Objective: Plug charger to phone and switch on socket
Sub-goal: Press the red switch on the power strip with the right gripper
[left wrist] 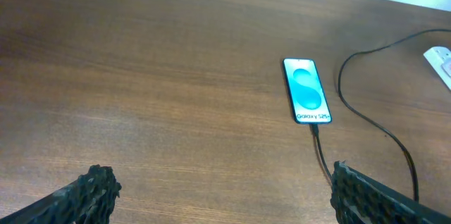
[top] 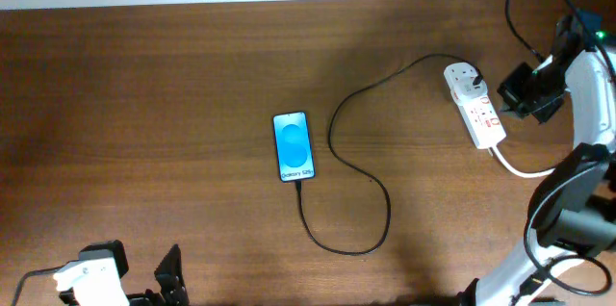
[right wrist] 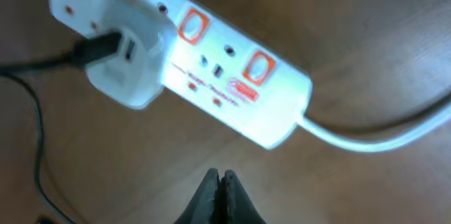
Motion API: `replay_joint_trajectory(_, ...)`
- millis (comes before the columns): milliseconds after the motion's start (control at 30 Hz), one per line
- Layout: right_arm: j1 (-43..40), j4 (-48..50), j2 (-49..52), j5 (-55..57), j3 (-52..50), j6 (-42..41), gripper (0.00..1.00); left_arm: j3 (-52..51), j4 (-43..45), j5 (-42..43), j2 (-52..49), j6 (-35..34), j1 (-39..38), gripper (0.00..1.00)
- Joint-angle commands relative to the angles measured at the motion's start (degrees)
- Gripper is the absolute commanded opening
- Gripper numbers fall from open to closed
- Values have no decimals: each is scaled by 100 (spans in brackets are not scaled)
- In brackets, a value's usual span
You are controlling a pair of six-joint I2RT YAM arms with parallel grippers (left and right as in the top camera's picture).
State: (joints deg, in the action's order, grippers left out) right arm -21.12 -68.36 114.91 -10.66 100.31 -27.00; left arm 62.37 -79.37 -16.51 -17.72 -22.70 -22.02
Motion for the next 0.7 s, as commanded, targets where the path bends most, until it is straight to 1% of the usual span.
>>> replay_joint_trajectory(0, 7, 262, 225, -247, 205, -48, 4, -2, 24, -44, 24, 31, -11, 99)
replay_joint_trajectory(133, 50, 219, 796, -380, 916, -157, 4, -2, 66, -42, 24, 28, -11, 99)
replay_joint_trajectory(200, 116, 247, 981, -339, 1040, -157, 4, -2, 85, -42, 24, 28, -11, 99)
replay_joint_trajectory(367, 133, 444, 1488, -304, 1040, -221, 4, -2, 85, -42, 24, 28, -11, 99)
replay_joint_trajectory(667, 240, 763, 1941, -267, 1038, -243, 4, -2, 87, -44, 24, 28, -11, 99)
